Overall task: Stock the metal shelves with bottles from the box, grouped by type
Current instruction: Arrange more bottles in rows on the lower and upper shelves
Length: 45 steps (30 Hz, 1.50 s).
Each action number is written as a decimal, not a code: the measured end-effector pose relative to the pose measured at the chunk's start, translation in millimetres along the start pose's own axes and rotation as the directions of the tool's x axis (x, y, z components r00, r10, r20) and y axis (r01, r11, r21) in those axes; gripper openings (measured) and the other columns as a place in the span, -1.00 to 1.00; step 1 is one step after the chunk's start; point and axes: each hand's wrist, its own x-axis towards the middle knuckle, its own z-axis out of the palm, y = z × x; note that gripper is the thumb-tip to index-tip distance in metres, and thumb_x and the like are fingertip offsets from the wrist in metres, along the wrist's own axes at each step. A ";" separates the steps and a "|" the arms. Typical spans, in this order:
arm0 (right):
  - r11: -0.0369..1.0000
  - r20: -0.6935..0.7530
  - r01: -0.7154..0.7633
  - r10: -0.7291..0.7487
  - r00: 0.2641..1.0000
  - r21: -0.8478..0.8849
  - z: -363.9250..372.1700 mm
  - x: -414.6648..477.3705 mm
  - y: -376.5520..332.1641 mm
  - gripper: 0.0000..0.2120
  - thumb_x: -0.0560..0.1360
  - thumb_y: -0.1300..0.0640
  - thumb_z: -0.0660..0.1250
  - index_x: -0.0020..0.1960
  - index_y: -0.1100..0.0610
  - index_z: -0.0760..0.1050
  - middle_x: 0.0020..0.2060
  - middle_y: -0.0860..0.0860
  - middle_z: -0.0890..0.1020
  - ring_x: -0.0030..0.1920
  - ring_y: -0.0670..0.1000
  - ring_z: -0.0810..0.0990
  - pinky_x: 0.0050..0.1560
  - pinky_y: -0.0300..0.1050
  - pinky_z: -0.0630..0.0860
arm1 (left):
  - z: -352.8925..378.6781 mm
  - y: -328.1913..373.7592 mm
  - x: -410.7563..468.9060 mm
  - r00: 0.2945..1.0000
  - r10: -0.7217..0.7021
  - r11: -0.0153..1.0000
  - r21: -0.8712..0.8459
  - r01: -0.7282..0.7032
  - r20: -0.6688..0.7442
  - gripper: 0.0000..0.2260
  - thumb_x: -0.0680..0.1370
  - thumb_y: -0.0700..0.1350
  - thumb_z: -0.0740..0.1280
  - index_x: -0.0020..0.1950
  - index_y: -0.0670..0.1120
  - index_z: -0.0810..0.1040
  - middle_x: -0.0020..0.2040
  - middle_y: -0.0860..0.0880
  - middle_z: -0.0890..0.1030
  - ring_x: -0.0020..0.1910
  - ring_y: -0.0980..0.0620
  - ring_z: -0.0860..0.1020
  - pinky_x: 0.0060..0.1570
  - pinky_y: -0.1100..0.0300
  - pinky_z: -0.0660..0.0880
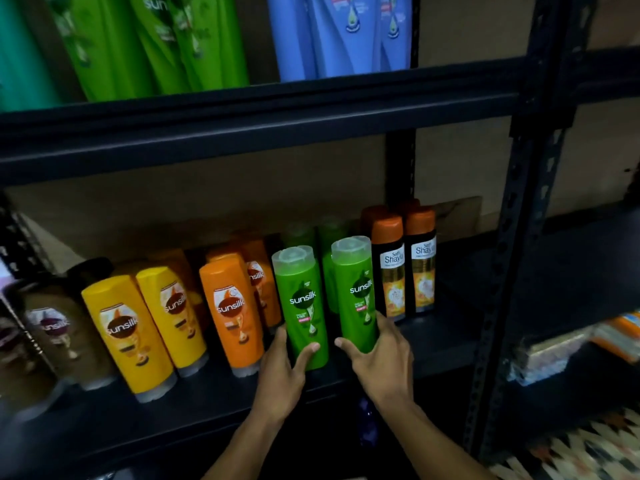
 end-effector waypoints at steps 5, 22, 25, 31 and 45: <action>1.000 -0.042 -0.030 0.030 0.999 0.001 18.7 13.4 -4.9 -0.15 0.35 -0.29 0.51 0.50 0.06 0.35 0.29 0.00 0.45 0.30 0.10 0.51 0.26 0.02 0.48 | 5.1 -15.3 8.1 1.000 -0.013 1.000 -0.019 0.013 -0.021 -0.56 0.52 0.17 0.39 0.37 0.11 0.44 0.27 0.16 0.60 0.26 0.19 0.57 0.27 -0.07 0.56; 0.993 -0.173 -0.080 0.064 0.983 -0.088 39.8 21.4 -9.4 -0.17 0.34 -0.39 0.43 0.47 -0.01 0.33 0.29 -0.02 0.52 0.22 0.11 0.57 0.11 0.00 0.55 | 6.4 -26.7 17.8 0.991 -0.118 0.987 -0.098 0.124 0.071 -0.55 0.46 0.29 0.43 0.31 0.23 0.48 0.23 0.20 0.64 0.22 0.21 0.60 0.27 -0.02 0.57; 0.992 -0.186 -0.096 0.079 0.979 -0.080 40.4 22.4 -10.5 -0.18 0.33 -0.40 0.44 0.44 -0.01 0.34 0.29 -0.02 0.53 0.20 0.12 0.59 0.09 0.00 0.56 | 8.3 -29.2 20.7 0.987 -0.145 0.982 -0.108 0.153 0.073 -0.48 0.41 0.36 0.44 0.31 0.25 0.49 0.21 0.20 0.65 0.21 0.17 0.61 0.25 -0.06 0.58; 0.989 -0.183 -0.081 0.058 0.981 -0.120 42.4 20.7 -6.9 -0.12 0.32 -0.42 0.43 0.49 -0.02 0.28 0.34 -0.01 0.50 0.27 0.11 0.55 0.16 0.02 0.53 | 10.7 -31.2 19.9 0.989 -0.139 0.988 -0.060 0.142 0.044 -0.40 0.37 0.43 0.39 0.35 0.23 0.48 0.21 0.23 0.64 0.19 0.21 0.61 0.23 -0.05 0.58; 0.990 -0.193 -0.085 0.063 0.979 -0.112 45.0 22.4 -3.7 -0.25 0.43 -0.28 0.43 0.50 0.01 0.31 0.35 0.01 0.53 0.26 0.11 0.56 0.15 0.02 0.52 | 12.5 -34.9 20.3 0.991 -0.136 0.990 -0.031 0.137 0.015 -0.31 0.33 0.55 0.33 0.36 0.25 0.46 0.24 0.25 0.63 0.21 0.22 0.60 0.24 -0.06 0.57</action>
